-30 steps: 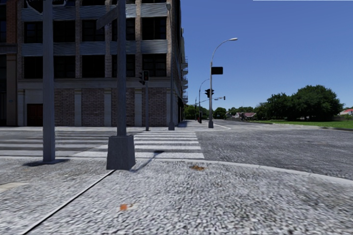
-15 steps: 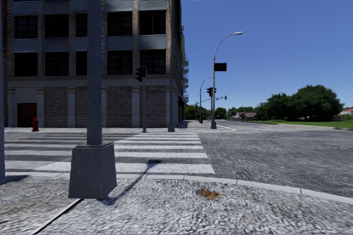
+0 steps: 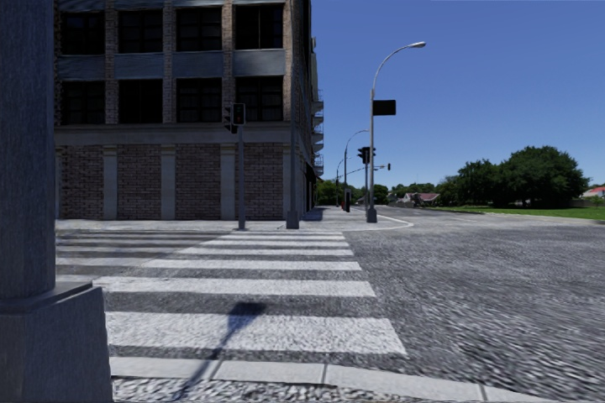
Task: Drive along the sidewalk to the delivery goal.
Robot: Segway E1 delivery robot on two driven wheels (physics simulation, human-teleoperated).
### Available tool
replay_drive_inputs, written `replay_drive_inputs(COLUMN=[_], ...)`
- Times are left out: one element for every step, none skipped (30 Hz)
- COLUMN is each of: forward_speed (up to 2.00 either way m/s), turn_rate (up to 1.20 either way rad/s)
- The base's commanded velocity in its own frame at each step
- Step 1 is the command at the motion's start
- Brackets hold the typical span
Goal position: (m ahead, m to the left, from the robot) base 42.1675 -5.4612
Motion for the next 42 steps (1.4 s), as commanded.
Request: replay_drive_inputs(forward_speed=[2.00, 2.00, 2.00, 2.00, 2.00, 2.00, 2.00, 2.00, 2.00, 2.00, 2.00, 2.00, 2.00, 2.00, 2.00, 2.00, 1.97, 1.90, 1.83, 1.83, 1.70, 1.61, 1.56, 1.56, 1.55, 1.55, 1.55, 1.55, 1.55, 1.55, 1.55, 1.55, 1.55, 1.55, 1.55, 1.55, 1.55, 1.55, 1.55, 1.55, 1.55, 1.55], turn_rate=[-0.16, -0.20, -0.20, -0.24, -0.29, -0.30, -0.30, -0.31, -0.31, -0.31, -0.31, -0.31, -0.31, -0.24, -0.03, -0.03, 0.00, 0.00, 0.00, 0.00, 0.00, 0.00, 0.00, 0.00, 0.00, 0.00, 0.00, 0.00, 0.00, 0.00, 0.00, 0.00, 0.00, 0.00, 0.00, 0.00, 0.00, 0.00, 0.00, 0.00, 0.00, 0.00])
